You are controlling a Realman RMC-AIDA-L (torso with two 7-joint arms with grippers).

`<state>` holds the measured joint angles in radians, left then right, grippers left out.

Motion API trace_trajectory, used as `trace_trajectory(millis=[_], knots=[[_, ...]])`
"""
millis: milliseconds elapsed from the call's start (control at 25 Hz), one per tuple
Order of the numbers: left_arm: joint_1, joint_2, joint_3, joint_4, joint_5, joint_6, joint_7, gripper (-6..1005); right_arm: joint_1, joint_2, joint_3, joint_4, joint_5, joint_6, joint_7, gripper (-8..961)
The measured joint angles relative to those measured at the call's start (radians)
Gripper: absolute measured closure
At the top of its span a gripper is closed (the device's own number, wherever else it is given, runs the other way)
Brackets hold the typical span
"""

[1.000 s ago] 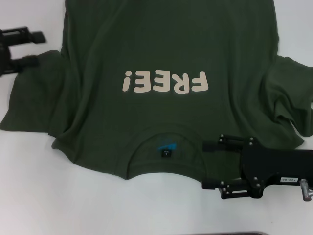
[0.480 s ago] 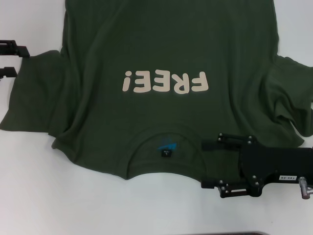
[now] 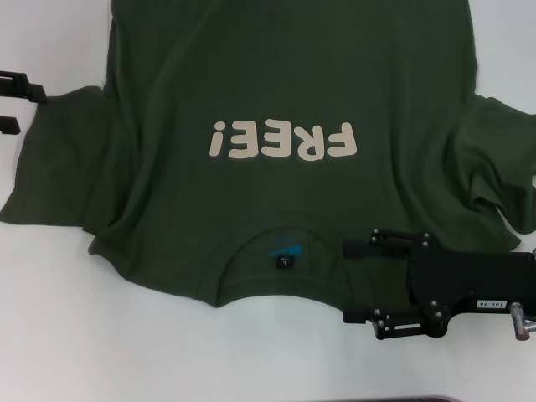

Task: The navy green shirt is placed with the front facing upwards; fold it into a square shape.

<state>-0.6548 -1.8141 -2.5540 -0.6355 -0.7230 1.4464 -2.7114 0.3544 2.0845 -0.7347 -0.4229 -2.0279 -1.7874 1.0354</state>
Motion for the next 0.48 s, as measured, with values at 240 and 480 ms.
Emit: trace_trajectory(millis=[240,480], knots=[[0.006,-0.010,0.010,0.015,0.004,-0.048,-0.005,282,0.000,0.000,0.000,-0.003,0.000,0.000,0.000,75],[0.001,-0.011,0.021,0.049,0.013,-0.092,-0.006,281,0.000,0.000,0.000,-0.003,0.000,0.001,0.000,75]])
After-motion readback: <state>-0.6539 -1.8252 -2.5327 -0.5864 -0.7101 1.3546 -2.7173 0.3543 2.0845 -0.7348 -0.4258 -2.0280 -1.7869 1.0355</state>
